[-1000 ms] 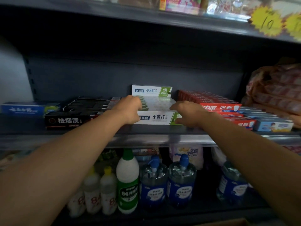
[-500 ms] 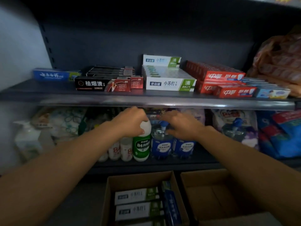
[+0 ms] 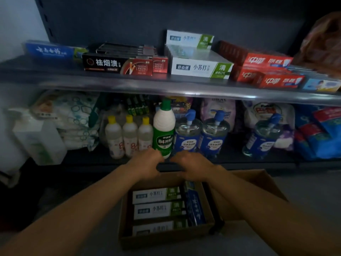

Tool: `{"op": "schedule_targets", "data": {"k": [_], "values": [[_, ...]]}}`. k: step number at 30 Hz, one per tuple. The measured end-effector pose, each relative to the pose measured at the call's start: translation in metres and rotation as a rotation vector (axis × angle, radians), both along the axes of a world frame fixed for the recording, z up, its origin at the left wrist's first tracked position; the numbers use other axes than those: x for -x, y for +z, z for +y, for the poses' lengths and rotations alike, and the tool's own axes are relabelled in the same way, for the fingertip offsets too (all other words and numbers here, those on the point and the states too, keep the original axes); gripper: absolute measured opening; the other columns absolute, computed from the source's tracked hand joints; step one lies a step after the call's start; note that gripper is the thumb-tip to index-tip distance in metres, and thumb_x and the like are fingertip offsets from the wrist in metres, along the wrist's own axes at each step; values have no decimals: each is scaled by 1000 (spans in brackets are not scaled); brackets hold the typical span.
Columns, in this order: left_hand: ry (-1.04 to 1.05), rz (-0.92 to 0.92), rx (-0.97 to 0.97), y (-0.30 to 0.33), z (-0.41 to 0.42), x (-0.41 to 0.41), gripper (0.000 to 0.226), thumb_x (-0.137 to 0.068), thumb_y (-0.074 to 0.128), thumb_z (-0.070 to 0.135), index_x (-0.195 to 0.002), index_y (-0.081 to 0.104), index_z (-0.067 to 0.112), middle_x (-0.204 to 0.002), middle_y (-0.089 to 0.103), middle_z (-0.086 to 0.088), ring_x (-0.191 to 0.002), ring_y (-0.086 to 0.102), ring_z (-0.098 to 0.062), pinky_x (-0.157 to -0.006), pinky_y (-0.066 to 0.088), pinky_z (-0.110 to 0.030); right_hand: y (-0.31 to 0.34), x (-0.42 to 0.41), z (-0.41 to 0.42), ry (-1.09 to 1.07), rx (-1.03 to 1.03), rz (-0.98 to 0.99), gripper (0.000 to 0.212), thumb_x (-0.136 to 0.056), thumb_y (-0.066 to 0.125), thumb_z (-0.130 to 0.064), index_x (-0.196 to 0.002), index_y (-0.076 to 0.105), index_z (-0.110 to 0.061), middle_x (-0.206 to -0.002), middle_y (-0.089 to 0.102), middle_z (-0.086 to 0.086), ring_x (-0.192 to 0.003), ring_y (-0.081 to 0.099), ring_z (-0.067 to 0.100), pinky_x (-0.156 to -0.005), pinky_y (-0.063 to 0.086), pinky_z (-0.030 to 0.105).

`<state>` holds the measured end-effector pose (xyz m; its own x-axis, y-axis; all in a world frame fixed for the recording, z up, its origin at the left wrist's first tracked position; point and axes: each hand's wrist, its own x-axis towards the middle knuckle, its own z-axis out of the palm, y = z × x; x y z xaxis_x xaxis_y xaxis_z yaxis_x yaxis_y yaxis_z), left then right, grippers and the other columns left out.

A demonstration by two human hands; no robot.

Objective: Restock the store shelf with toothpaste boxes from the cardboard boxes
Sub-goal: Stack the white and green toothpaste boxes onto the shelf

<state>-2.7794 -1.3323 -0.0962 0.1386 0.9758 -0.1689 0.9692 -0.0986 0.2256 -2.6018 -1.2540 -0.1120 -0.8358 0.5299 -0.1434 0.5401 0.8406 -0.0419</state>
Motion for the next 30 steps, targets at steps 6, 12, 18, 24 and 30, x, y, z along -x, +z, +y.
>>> {"op": "schedule_targets", "data": {"k": [6, 12, 18, 24, 30], "values": [[63, -89, 198, -70, 1, 10, 11, -82, 67, 21, -91, 68, 14, -98, 67, -4, -87, 64, -17, -66, 46, -26, -99, 6, -1, 4, 221, -68, 46, -89, 58, -24, -134, 51, -14, -136, 52, 10, -120, 51, 28, -96, 46, 40], [67, -101, 297, -135, 13, 21, 27, -86, 66, 22, -111, 67, 13, -116, 64, -5, -102, 60, -17, -77, 49, -26, -184, 12, 2, -1, 281, -260, 48, -92, 54, -26, -137, 45, -12, -136, 50, 14, -120, 50, 32, -92, 48, 41], [80, -121, 354, -168, 22, 35, 37, -83, 70, 25, -119, 65, 16, -120, 64, -3, -105, 61, -16, -84, 52, -28, -225, 19, 1, -16, 279, -364, 51, -92, 59, -27, -136, 44, -5, -138, 47, 19, -122, 48, 35, -94, 44, 41], [70, -143, 382, -183, 25, 42, 34, -83, 69, 22, -116, 66, 17, -119, 64, -3, -104, 61, -15, -83, 52, -27, -239, 27, 0, -21, 195, -428, 46, -91, 57, -12, -134, 45, -1, -135, 44, 23, -120, 48, 36, -91, 45, 42], [87, -151, 363, -180, 24, 46, 48, -84, 69, 26, -130, 57, 16, -130, 56, -3, -115, 54, -17, -90, 47, -26, -243, 30, 1, -43, 218, -412, 50, -88, 63, -19, -132, 44, -2, -132, 47, 21, -116, 52, 34, -89, 47, 42]]}}
